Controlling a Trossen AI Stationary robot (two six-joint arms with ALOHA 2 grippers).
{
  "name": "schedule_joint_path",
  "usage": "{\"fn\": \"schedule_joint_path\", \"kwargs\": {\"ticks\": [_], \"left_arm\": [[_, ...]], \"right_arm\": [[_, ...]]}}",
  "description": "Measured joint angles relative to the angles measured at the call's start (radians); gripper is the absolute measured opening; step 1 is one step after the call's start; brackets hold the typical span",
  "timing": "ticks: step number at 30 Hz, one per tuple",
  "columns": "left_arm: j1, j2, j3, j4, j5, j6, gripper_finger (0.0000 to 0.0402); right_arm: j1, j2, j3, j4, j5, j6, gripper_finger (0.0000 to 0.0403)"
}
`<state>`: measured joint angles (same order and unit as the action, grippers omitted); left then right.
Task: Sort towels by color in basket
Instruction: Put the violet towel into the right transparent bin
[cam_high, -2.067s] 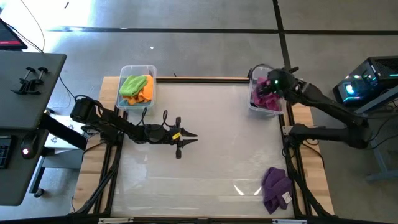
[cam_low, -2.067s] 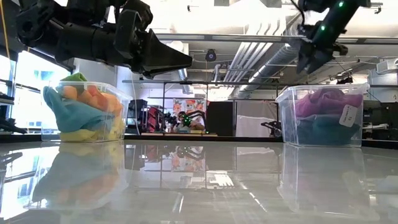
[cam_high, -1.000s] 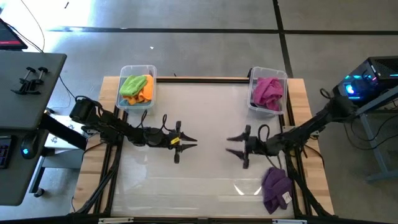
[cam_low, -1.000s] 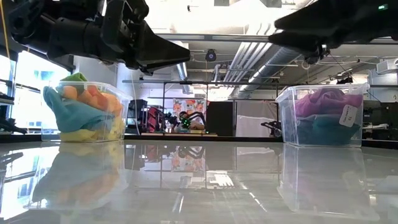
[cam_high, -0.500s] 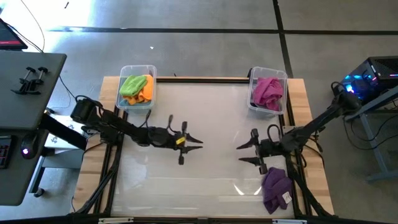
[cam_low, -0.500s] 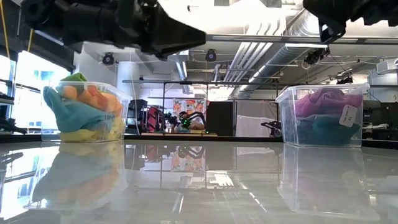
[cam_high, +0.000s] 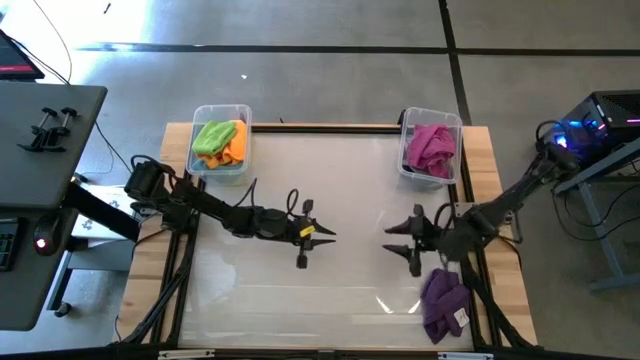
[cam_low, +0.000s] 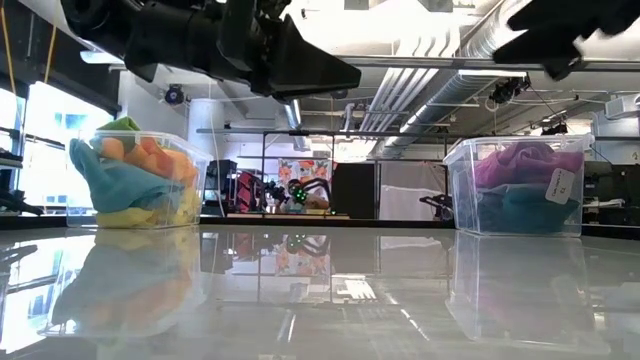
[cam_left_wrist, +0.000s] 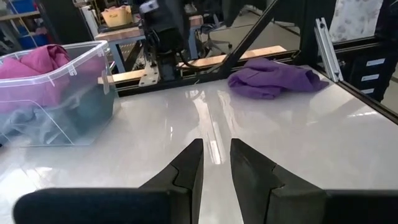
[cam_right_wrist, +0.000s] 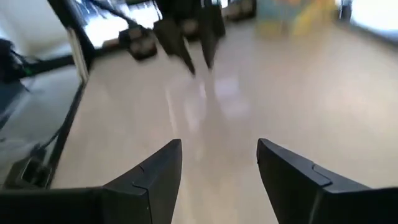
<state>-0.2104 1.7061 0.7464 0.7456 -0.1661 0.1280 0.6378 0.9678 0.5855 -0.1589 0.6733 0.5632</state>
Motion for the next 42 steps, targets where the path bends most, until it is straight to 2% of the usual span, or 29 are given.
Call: {"fn": "schedule_joint_path", "kwargs": {"ticks": [3, 5, 11, 14, 18, 22, 31, 38, 42], "left_arm": [[0.0, 0.0, 0.0, 0.0, 0.0, 0.0, 0.0066], [0.0, 0.0, 0.0, -0.002, 0.0, -0.003, 0.0066], [-0.01, 0.0, 0.0, -0.021, -0.001, -0.021, 0.0066], [-0.019, 0.0, 0.0, -0.038, -0.001, -0.021, 0.0066], [-0.029, 0.0, 0.0, -0.054, -0.001, -0.02, 0.0066], [-0.034, 0.0, 0.0, -0.053, -0.001, -0.004, 0.0066], [-0.03, 0.0, 0.0, -0.043, -0.001, -0.001, 0.0066], [-0.026, 0.0, -0.001, -0.041, -0.001, -0.003, 0.0066], [-0.026, 0.0, -0.001, -0.041, -0.001, -0.015, 0.0066]], "right_arm": [[0.022, 0.073, 0.184, -0.336, -0.052, 0.227, 0.0204], [0.036, 0.142, 0.294, -0.493, -0.116, 0.339, 0.0204], [0.081, 0.355, 0.551, -0.839, -0.423, 0.672, 0.0204], [0.112, 0.438, 0.615, -0.919, -0.565, 0.814, 0.0204], [0.152, 0.517, 0.622, -0.944, -0.753, 1.001, 0.0204], [0.189, 0.582, 0.622, -0.966, -0.892, 1.087, 0.0204], [0.228, 0.637, 0.62, -0.959, -0.934, 1.074, 0.0195], [0.266, 0.631, 0.515, -0.89, -0.967, 1.104, 0.019], [0.285, 0.631, 0.461, -0.849, -0.921, 1.143, 0.019]]}}
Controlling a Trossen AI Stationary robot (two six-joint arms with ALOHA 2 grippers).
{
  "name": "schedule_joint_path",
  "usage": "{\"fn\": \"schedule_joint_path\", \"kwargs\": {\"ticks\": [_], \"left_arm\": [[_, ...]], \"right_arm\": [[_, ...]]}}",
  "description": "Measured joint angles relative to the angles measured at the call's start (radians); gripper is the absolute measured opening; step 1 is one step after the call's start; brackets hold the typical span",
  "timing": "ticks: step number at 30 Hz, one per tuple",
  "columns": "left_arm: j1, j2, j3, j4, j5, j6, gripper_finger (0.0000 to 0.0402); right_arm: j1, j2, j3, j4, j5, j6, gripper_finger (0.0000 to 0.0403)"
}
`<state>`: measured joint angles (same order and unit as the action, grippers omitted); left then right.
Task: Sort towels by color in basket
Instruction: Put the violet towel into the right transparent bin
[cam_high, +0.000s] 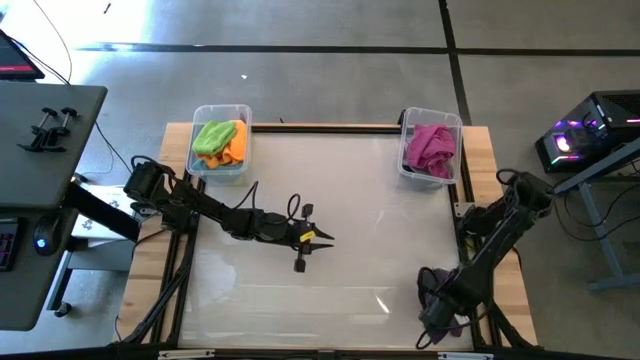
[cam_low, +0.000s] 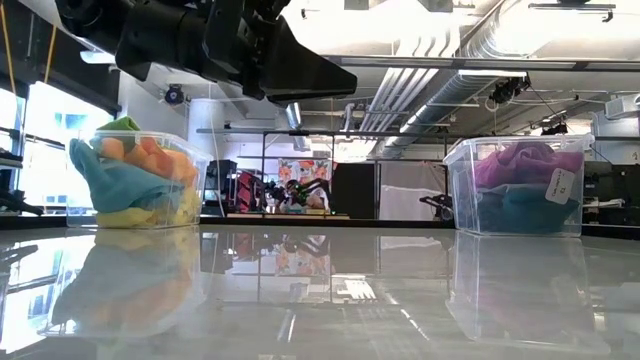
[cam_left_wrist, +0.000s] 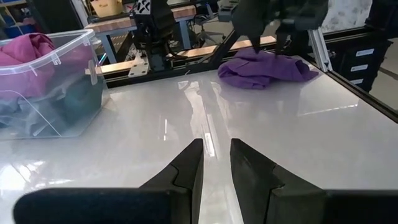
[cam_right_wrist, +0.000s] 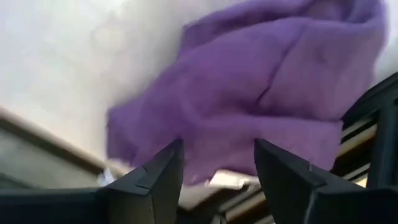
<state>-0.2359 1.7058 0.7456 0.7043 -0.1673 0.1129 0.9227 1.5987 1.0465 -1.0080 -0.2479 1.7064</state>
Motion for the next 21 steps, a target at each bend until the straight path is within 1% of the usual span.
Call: {"fn": "schedule_joint_path", "kwargs": {"ticks": [2, 5, 7, 13, 15, 21], "left_arm": [[0.0, 0.0, 0.0, 0.0, 0.0, -0.004, 0.0066], [0.0, 0.0, 0.0, 0.003, 0.0, -0.003, 0.0066], [0.002, 0.0, 0.0, 0.004, 0.0, -0.004, 0.0066], [0.008, 0.0, 0.0, 0.004, -0.001, -0.004, 0.0066], [0.008, 0.0, 0.0, 0.004, 0.0, -0.004, 0.0066], [0.007, 0.0, 0.0, 0.004, 0.0, -0.004, 0.0066]], "right_arm": [[0.003, 0.0, -0.021, -0.009, 0.033, 0.053, 0.019], [0.0, -0.001, -0.036, -0.006, 0.027, 0.09, 0.02], [0.0, -0.001, -0.044, -0.005, 0.024, 0.099, 0.0216], [0.0, -0.001, -0.045, -0.002, -0.001, 0.102, 0.028], [0.0, -0.001, -0.057, 0.007, -0.015, 0.104, 0.0294], [0.002, -0.001, -0.165, 0.171, -0.022, 0.102, 0.0299]]}}
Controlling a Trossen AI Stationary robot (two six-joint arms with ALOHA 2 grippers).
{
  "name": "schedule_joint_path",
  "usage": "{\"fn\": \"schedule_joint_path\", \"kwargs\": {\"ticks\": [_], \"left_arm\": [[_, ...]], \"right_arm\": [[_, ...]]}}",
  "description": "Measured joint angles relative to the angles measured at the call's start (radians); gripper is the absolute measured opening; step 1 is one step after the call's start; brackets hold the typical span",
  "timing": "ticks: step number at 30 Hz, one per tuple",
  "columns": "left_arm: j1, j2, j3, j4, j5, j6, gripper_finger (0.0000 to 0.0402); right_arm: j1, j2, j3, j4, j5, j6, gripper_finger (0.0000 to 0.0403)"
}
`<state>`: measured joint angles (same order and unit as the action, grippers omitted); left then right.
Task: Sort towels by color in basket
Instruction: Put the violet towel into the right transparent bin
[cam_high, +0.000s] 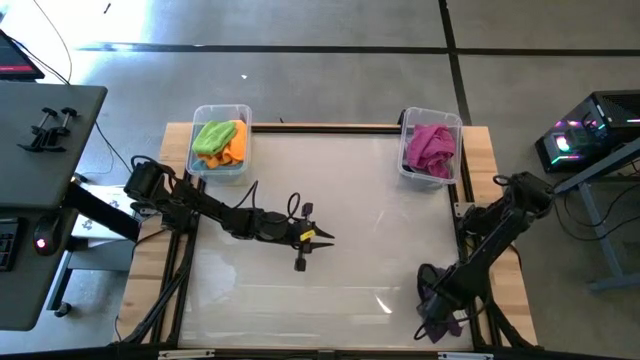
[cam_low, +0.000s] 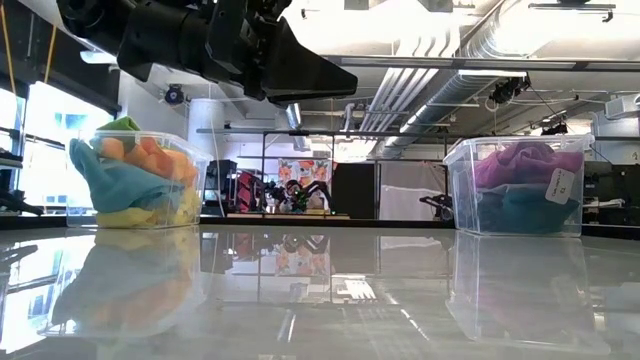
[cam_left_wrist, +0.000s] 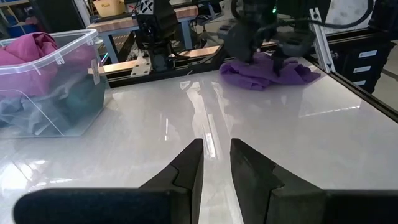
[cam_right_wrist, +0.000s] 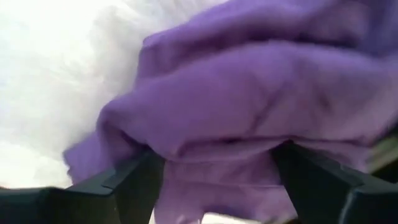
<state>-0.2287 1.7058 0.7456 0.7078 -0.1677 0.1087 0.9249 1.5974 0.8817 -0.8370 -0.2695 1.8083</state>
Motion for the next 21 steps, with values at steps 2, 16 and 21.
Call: {"fn": "schedule_joint_path", "kwargs": {"ticks": [2, 16, 21], "left_arm": [[0.0, 0.0, 0.0, -0.001, 0.0, 0.0, 0.0066], [0.0, 0.0, 0.0, -0.007, 0.0, -0.001, 0.0066], [-0.002, 0.0, 0.0, -0.01, 0.0, -0.002, 0.0066]], "right_arm": [[0.001, 0.0, -0.042, 0.061, 0.004, -0.001, 0.0298], [0.004, -0.013, -0.162, 0.175, 0.068, -0.011, 0.0238], [0.007, -0.014, -0.162, 0.175, 0.12, -0.018, 0.0168]]}}
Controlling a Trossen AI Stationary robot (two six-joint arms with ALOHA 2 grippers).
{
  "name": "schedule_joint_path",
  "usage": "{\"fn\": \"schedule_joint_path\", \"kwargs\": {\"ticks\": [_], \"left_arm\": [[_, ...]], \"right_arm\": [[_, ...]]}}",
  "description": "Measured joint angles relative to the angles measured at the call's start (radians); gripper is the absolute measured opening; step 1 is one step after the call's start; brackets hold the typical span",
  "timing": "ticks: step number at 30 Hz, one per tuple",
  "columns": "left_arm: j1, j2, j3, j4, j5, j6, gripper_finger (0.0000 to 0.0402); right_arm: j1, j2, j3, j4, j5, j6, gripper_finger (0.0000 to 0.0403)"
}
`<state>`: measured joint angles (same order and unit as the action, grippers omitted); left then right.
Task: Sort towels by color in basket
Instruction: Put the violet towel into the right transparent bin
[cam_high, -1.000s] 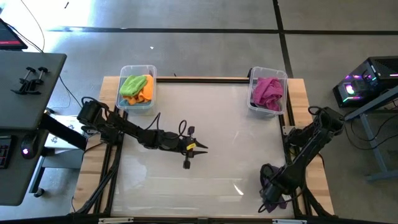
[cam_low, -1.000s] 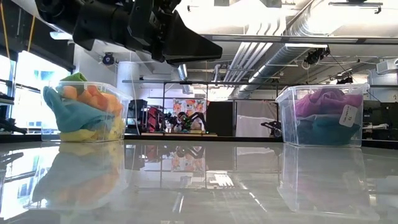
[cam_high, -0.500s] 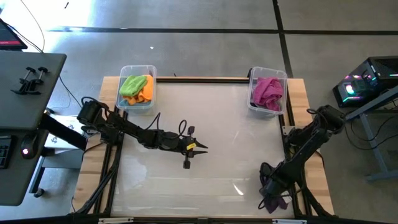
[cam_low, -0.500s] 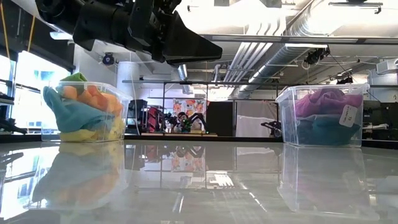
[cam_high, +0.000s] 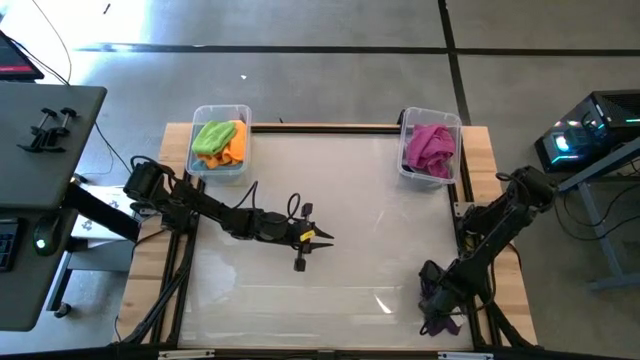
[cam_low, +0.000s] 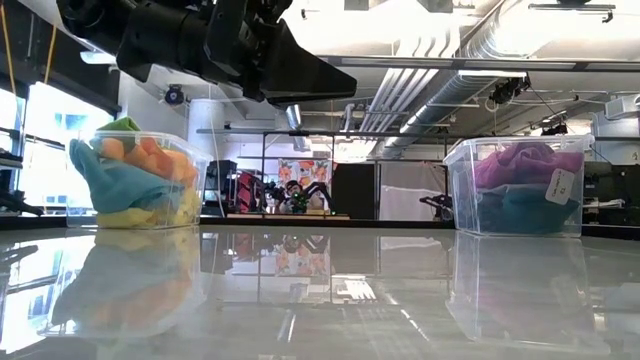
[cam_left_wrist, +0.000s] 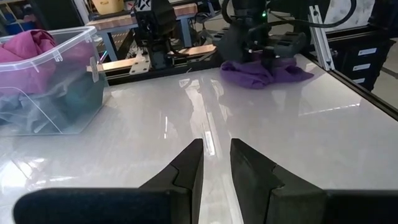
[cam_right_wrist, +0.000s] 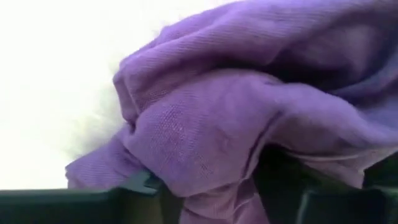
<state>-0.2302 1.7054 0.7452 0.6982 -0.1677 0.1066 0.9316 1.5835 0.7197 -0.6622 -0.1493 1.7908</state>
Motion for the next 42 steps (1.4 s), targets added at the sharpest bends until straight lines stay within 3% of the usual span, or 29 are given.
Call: {"fn": "schedule_joint_path", "kwargs": {"ticks": [4, 5, 9, 13, 19, 23, 31, 38, 42], "left_arm": [[0.0, 0.0, 0.0, -0.005, 0.0, 0.0, 0.0066], [0.0, 0.0, 0.0, -0.006, 0.0, 0.0, 0.0066], [-0.001, 0.0, 0.0, -0.016, 0.0, -0.001, 0.0066], [-0.002, 0.0, 0.0, -0.021, 0.0, 0.0, 0.0066], [-0.002, 0.0, 0.0, 0.001, 0.0, 0.0, 0.0066], [-0.002, 0.0, 0.0, 0.002, 0.0, 0.001, 0.0066], [0.001, 0.0, 0.0, 0.003, 0.0, 0.002, 0.0066], [0.001, 0.0, 0.0, 0.0, 0.0, 0.002, 0.0066], [0.001, 0.0, 0.0, -0.003, 0.0, 0.002, 0.0066]], "right_arm": [[0.026, -0.003, 0.0, 0.022, 0.147, -0.003, 0.0122], [0.035, -0.003, 0.001, 0.042, 0.242, -0.004, 0.0112], [0.083, 0.024, -0.023, 0.122, 0.787, -0.043, 0.0075], [0.111, 0.028, -0.016, 0.201, 1.259, -0.091, 0.0061], [0.032, 0.059, -0.019, 0.207, 1.604, -0.135, 0.0059], [-0.055, 0.061, -0.016, 0.211, 1.723, -0.221, 0.0058], [-0.277, 0.033, 0.005, 0.215, 1.72, -0.302, 0.0058], [-0.362, -0.085, 0.149, 0.144, 1.718, -0.673, 0.0058], [-0.411, -0.207, 0.284, 0.005, 1.531, -0.88, 0.0057]]}}
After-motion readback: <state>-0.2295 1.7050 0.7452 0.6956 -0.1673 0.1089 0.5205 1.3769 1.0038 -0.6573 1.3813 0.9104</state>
